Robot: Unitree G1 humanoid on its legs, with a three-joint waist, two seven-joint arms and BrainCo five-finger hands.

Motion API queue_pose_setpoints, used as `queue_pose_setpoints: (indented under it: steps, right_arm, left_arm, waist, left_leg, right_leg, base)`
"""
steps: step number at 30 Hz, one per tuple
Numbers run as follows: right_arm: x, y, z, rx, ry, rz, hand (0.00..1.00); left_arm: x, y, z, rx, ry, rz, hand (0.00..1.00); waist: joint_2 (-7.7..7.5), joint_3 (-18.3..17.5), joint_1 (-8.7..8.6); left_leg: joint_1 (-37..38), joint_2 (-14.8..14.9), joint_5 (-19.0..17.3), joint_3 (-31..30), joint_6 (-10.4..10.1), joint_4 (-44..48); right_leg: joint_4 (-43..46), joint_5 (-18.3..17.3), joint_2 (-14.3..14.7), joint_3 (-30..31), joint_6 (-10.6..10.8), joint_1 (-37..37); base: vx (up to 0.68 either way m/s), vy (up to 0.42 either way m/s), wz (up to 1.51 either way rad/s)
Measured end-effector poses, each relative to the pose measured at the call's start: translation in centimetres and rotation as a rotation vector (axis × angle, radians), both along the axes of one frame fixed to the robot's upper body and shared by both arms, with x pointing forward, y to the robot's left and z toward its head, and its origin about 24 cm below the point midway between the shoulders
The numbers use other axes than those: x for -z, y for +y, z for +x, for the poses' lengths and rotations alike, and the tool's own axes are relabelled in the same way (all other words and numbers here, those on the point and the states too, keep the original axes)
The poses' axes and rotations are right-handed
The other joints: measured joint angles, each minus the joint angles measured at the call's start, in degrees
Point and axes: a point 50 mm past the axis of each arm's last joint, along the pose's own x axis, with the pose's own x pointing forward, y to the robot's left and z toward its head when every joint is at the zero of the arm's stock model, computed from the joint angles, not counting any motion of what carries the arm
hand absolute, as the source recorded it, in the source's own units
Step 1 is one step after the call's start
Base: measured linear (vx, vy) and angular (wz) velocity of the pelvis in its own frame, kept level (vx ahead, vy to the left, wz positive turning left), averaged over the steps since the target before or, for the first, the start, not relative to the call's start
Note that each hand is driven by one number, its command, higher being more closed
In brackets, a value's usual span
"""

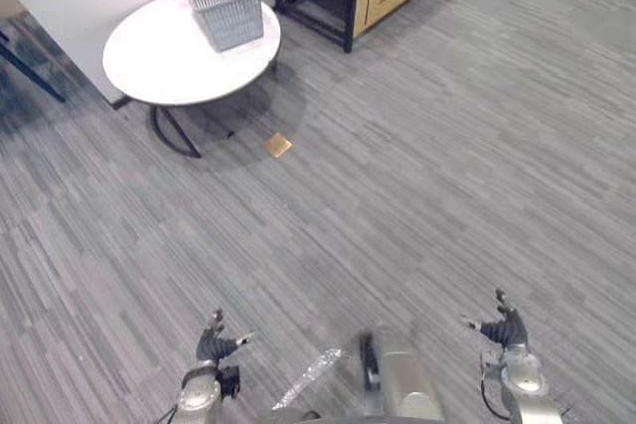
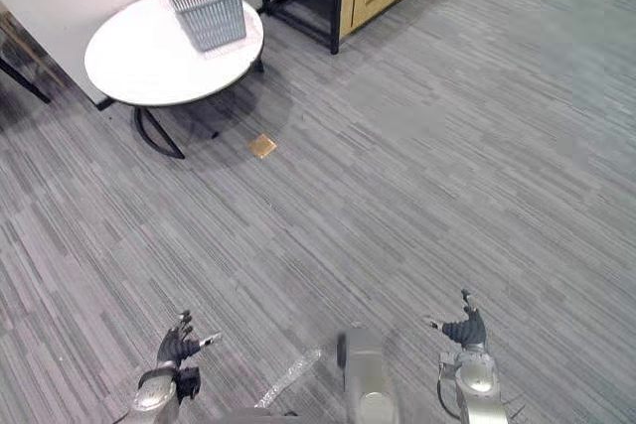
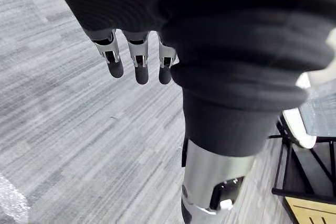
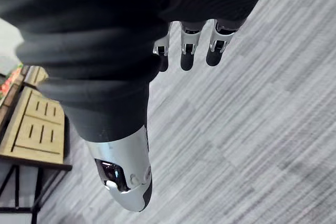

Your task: Pick vegetable in the basket

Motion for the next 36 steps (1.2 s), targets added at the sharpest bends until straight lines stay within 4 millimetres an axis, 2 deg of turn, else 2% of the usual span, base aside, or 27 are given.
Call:
queue_pose_setpoints:
  steps: [1, 2, 3, 4, 5, 6, 8, 9, 12, 13, 15, 16, 17, 18, 19, 20, 21, 22, 24, 25, 26, 28, 30, 32, 33, 35, 36]
  right_arm:
    - [-0.1, 0.0, 0.0, -0.003, -0.005, -0.002, 0.00]
    - [-0.2, 0.1, 0.1, -0.009, -0.007, -0.002, 0.00]
    - [0.0, 0.7, 0.1, -0.039, -0.001, -0.004, 0.00]
    - [0.1, 1.1, 0.1, -0.051, 0.000, -0.002, 0.00]
    - [0.1, 1.6, 0.3, -0.064, -0.004, 0.005, 0.00]
    - [0.3, 2.3, 0.4, -0.082, -0.008, 0.015, 0.00]
    - [0.5, 2.8, 0.4, -0.083, -0.008, 0.027, 0.00]
    - [0.5, 2.9, 0.4, -0.082, -0.007, 0.027, 0.00]
    - [0.5, 2.3, 0.2, -0.059, 0.000, -0.002, 0.00]
    - [0.3, 1.9, 0.3, -0.051, 0.005, -0.016, 0.00]
    - [0.2, 1.5, 0.4, -0.036, 0.002, -0.026, 0.00]
    - [0.1, 1.2, 0.3, -0.021, 0.000, -0.030, 0.00]
    - [0.2, 1.0, 0.0, -0.018, 0.013, -0.041, 0.00]
    - [0.4, 1.0, -0.4, -0.016, 0.027, -0.044, 0.00]
    - [0.7, 1.3, -0.5, -0.025, 0.041, -0.044, 0.00]
    - [1.1, 1.4, -0.9, -0.024, 0.058, -0.043, 0.00]
    - [1.2, 1.3, -1.2, -0.021, 0.067, -0.046, 0.00]
    - [1.8, 1.5, -1.8, -0.011, 0.100, -0.033, 0.00]
    - [2.3, 2.0, -2.2, -0.010, 0.119, -0.015, 0.00]
    - [2.5, 2.7, -2.1, -0.030, 0.123, -0.005, 0.00]
    - [2.3, 3.4, -1.2, -0.064, 0.108, 0.000, 0.00]
    - [2.0, 4.1, -0.4, -0.099, 0.083, 0.000, 0.00]
    - [1.6, 4.5, 0.1, -0.122, 0.059, -0.005, 0.00]
    - [0.5, 4.7, 1.0, -0.137, 0.005, -0.018, 0.00]
    - [0.0, 4.8, 1.6, -0.146, -0.025, -0.020, 0.00]
    - [0.0, 4.8, 1.6, -0.147, -0.027, -0.024, 0.00]
    - [-0.1, 4.6, 1.5, -0.150, -0.024, -0.038, 0.00]
  left_arm:
    - [-0.1, -0.4, 0.3, 0.004, -0.009, -0.010, 0.00]
    - [0.0, -0.8, 0.3, 0.005, -0.011, -0.023, 0.00]
    - [0.5, -1.2, -0.5, -0.001, 0.010, -0.038, 0.00]
    - [0.5, -1.1, -0.8, -0.003, 0.013, -0.037, 0.00]
    - [0.6, -1.1, -1.1, -0.005, 0.017, -0.035, 0.00]
    - [0.8, -1.0, -1.5, -0.009, 0.027, -0.035, 0.00]
    - [1.0, -1.0, -2.0, -0.013, 0.040, -0.036, 0.00]
    - [1.1, -1.0, -2.2, -0.015, 0.046, -0.037, 0.00]
    - [1.4, -0.9, -3.1, -0.023, 0.072, -0.037, 0.00]
    - [1.5, -0.9, -3.2, -0.025, 0.080, -0.038, 0.00]
    - [1.6, -1.0, -3.3, -0.028, 0.082, -0.044, 0.00]
    - [1.6, -1.1, -3.3, -0.028, 0.082, -0.046, 0.00]
    - [1.7, -1.3, -3.4, -0.029, 0.084, -0.051, 0.00]
    - [1.8, -1.3, -3.6, -0.030, 0.091, -0.051, 0.00]
    - [1.8, -1.3, -3.7, -0.030, 0.095, -0.051, 0.00]
    - [1.7, -1.6, -3.2, -0.017, 0.084, -0.054, 0.00]
    - [1.6, -1.9, -2.9, -0.006, 0.075, -0.057, 0.00]
    - [1.6, -2.0, -2.7, 0.005, 0.075, -0.056, 0.00]
    - [1.6, -1.7, -2.8, 0.006, 0.081, -0.047, 0.00]
    - [1.5, -1.5, -2.7, 0.009, 0.077, -0.038, 0.00]
    - [1.4, -1.3, -2.6, 0.013, 0.078, -0.029, 0.00]
    - [1.4, -1.6, -2.3, 0.038, 0.076, -0.022, 0.00]
    - [1.2, -1.7, -1.8, 0.072, 0.066, -0.010, 0.00]
    - [1.0, -1.8, -1.0, 0.088, 0.060, -0.002, 0.00]
    - [0.9, -1.5, -0.6, 0.089, 0.059, 0.010, 0.00]
    - [0.9, -1.2, -0.6, 0.096, 0.059, 0.024, 0.00]
    - [1.1, -1.4, -0.7, 0.096, 0.072, 0.018, 0.00]
  waist:
    - [-0.16, 0.12, -0.44]
    - [-0.43, 0.30, -0.86]
    - [-1.27, 0.87, -0.98]
    - [-1.10, 0.89, -0.93]
    - [-0.92, 0.96, -0.01]
    - [-0.87, 1.10, 1.94]
    - [-1.53, 1.43, 3.30]
    - [-1.86, 1.61, 3.38]
    - [-3.05, 2.25, 4.08]
    - [-3.40, 2.41, 4.83]
    - [-3.12, 2.34, 4.75]
    - [-2.54, 2.21, 4.75]
    - [-1.73, 1.70, 4.67]
    - [-1.49, 1.52, 4.79]
    - [-2.15, 0.38, 4.82]
    - [-4.26, -0.88, 4.30]
    - [-4.67, -1.13, 4.55]
    - [-6.27, -1.78, 4.75]
    - [-7.30, -2.30, 4.70]
    - [-7.48, -2.31, 4.48]
    - [-7.37, -2.27, 4.64]
    - [-6.21, -1.97, 4.29]
    - [-5.25, -1.61, 3.40]
    - [-4.90, -1.15, 2.45]
    - [-5.91, -0.28, 1.36]
    - [-7.26, -0.25, 1.47]
    - [-7.14, -0.01, 1.38]
  left_leg:
    - [-0.94, -0.96, 3.30, -0.82, -0.29, 2.74]
    - [-1.72, -1.74, 9.63, -0.81, 0.63, 7.40]
    - [-4.55, -0.97, 18.29, -0.63, -0.87, 20.15]
    - [-6.70, 0.45, 17.84, 0.05, -0.63, 27.30]
    - [-10.42, 3.27, 16.97, 2.81, 0.74, 37.72]
    - [-16.42, 7.47, 14.30, 6.85, 4.83, 49.04]
    - [-22.01, 8.90, 12.75, 9.40, 6.99, 51.17]
    - [-23.99, 8.92, 12.41, 10.50, 7.23, 49.67]
    - [-29.98, 7.08, 9.63, 16.00, 6.51, 30.97]
    - [-31.22, 4.33, 10.44, 16.13, 5.34, 16.54]
    - [-30.94, 1.64, 13.11, 14.40, 2.83, 0.76]
    - [-31.12, 0.76, 14.94, 13.03, 3.93, -7.26]
    - [-31.54, 0.50, 15.30, 13.13, 5.00, -9.31]
    - [-31.53, 0.14, 19.00, 12.64, 7.83, -8.72]
    - [-31.34, -1.07, 25.77, 12.73, 11.22, -7.47]
    - [-31.83, -3.69, 24.43, 13.41, 13.00, -5.93]
    - [-32.02, -4.84, 22.95, 13.39, 13.58, -4.87]
    - [-31.53, -7.84, 18.62, 13.38, 14.20, -1.34]
    - [-29.29, -10.43, 14.39, 12.47, 15.04, 0.77]
    - [-26.33, -11.65, 11.65, 11.27, 15.66, 0.53]
    - [-22.82, -12.31, 9.85, 10.35, 15.88, -0.21]
    - [-15.67, -12.15, 8.38, 8.29, 16.06, -3.16]
    - [-9.64, -11.11, 8.23, 6.40, 15.96, -6.65]
    - [-6.20, -10.00, 7.78, 5.11, 15.56, -8.02]
    - [-3.18, -9.34, 6.38, 4.13, 14.38, -8.35]
    - [-1.43, -9.51, 4.24, 3.64, 11.97, -8.25]
    - [0.63, -8.62, 1.88, 2.25, 9.95, -7.88]
  right_leg:
    - [2.54, -1.82, -1.22, -0.58, -0.25, 0.17]
    - [4.36, -3.92, -2.51, -1.05, -0.75, 2.30]
    - [1.25, -7.75, -3.78, -1.18, -0.20, 10.70]
    - [-0.44, -8.96, -3.42, -1.27, -0.18, 14.07]
    - [-2.51, -9.95, -2.47, -1.39, -0.47, 18.19]
    - [-6.17, -11.31, -0.79, -0.85, -1.44, 24.29]
    - [-9.37, -12.49, -0.52, -0.56, -2.00, 29.29]
    - [-10.82, -12.68, -0.67, -0.46, -2.00, 31.16]
    - [-16.27, -13.12, -2.10, -0.03, -0.46, 38.46]
    - [-18.23, -13.91, -3.02, 0.59, 0.91, 41.19]
    - [-20.09, -14.71, -3.42, 1.15, 2.58, 43.69]
    - [-21.22, -15.76, -3.20, 1.37, 4.26, 45.97]
    - [-21.77, -17.15, -2.72, 1.57, 6.38, 48.27]
    - [-21.60, -18.03, -2.95, 2.05, 7.31, 49.52]
    - [-20.70, -18.68, -4.25, 2.76, 8.32, 50.41]
    - [-17.09, -18.87, -7.57, 2.67, 8.66, 48.97]
    - [-13.95, -18.82, -8.82, 2.75, 8.74, 47.74]
    - [-3.70, -18.06, -11.40, 2.83, 9.92, 44.89]
    - [10.12, -12.63, -13.20, 4.41, 11.72, 40.35]
    - [23.28, -8.23, -13.59, 6.32, 13.02, 35.11]
    - [33.89, -11.85, -13.09, 7.51, 11.05, 29.45]
    - [39.13, -16.60, -10.72, 7.03, 8.28, 22.92]
    - [34.83, -19.98, -8.00, 4.76, 7.18, 16.67]
    - [23.35, -20.20, -6.31, 3.08, 6.95, 10.99]
    - [6.15, -15.28, -5.05, 3.12, 7.92, 8.99]
    - [-4.90, -7.15, -5.01, 3.91, 7.55, 8.89]
    - [-5.55, 1.95, -4.74, 3.92, 4.11, 10.15]
  base:
    - [0.83, -0.213, 0.68]
    - [0.68, -0.243, 0.74]
    - [0.68, -0.233, 0.58]
    - [0.64, -0.194, 0.40]
    - [0.65, -0.181, -0.08]
    - [0.52, -0.153, -0.18]
    - [0.41, -0.099, -0.13]
    - [0.51, -0.072, -0.06]
    - [0.50, -0.011, -0.16]
    - [0.50, 0.038, -0.27]
    - [0.46, 0.086, -0.27]
    - [0.53, 0.191, -0.28]
    - [0.54, 0.229, -0.27]
    - [0.58, 0.288, -0.22]
    - [0.72, 0.344, 0.03]
    - [0.61, 0.279, 0.16]
    - [0.73, 0.317, 0.44]
    - [0.62, 0.263, 0.47]
    - [0.68, 0.264, 0.51]
    - [0.58, 0.167, 0.39]
    - [0.56, 0.135, 0.32]
    - [0.50, 0.073, 0.25]
    - [0.54, 0.012, 0.52]
    - [0.63, -0.086, 0.73]
    - [0.63, -0.162, 0.68]
    - [0.52, -0.188, 0.56]
    - [0.49, -0.215, 0.34]
